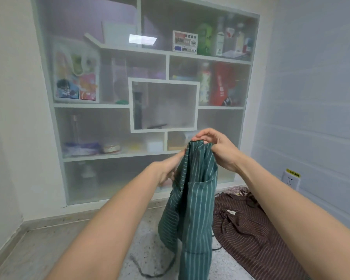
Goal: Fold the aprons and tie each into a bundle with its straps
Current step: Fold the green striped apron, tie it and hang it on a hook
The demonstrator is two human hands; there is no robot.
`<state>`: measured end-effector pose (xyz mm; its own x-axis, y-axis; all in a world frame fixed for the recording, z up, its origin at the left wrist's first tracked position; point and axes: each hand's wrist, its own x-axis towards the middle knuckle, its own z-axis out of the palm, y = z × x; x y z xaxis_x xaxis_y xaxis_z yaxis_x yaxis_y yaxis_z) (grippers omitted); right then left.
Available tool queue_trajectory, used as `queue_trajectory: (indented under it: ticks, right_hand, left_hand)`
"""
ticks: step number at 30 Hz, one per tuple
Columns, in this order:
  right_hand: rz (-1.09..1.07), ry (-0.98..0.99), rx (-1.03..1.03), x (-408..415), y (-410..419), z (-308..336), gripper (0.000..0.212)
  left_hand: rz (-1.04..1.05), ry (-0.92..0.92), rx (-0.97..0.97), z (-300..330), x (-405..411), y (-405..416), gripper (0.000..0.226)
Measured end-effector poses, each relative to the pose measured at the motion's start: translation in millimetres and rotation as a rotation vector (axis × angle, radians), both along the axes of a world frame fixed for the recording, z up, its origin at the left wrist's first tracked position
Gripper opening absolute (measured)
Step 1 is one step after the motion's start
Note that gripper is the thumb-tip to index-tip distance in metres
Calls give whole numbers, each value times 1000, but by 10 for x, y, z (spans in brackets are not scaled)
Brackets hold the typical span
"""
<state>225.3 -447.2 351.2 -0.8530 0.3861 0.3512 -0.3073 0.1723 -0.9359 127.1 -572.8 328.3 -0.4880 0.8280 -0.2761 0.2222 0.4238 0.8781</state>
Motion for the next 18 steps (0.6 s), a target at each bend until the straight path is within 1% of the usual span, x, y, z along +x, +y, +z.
queue_trajectory:
  ticks: [3,4,5,7,8,10,11,12,13,14,15,16,18]
  right_hand:
    - [-47,62,-97,31,17,-3,38]
    - [-57,79,-120,42,27,6,38]
    - [-71,81,-133,50,43,12,37]
    - [-106,21,-111,90,78,19,36]
    - [-125,-45,-81,122,102,9,39]
    - [-141,-215,39,179,140,-35,50]
    - [-131,-295,95,206,148,-58,56]
    - [-103,-351,117,237,160,-73,57]
    - [-58,-386,91,264,178,-88,58]
    - [-5,-393,15,300,194,-98,62]
    - [56,-360,-102,328,220,-102,65]
    - [91,-305,-228,344,240,-103,61]
    - [35,-191,-378,325,284,-123,30]
  left_hand:
    - [33,-105,-14,-111,97,35,93]
    - [59,-131,-32,-144,99,49,88]
    - [87,-151,-7,-168,67,59,77]
    - [195,-204,177,-183,-45,115,38]
    - [261,-213,259,-173,-108,140,25]
    - [353,-219,377,-111,-243,163,13]
    - [379,-202,430,-74,-313,184,10]
    - [395,-181,480,-33,-367,197,14]
    - [400,-161,524,34,-390,186,19]
    - [381,-144,557,118,-371,135,23]
    - [362,-126,588,206,-342,76,27]
    - [332,-108,614,271,-335,33,31]
    - [268,-53,642,375,-301,-67,38]
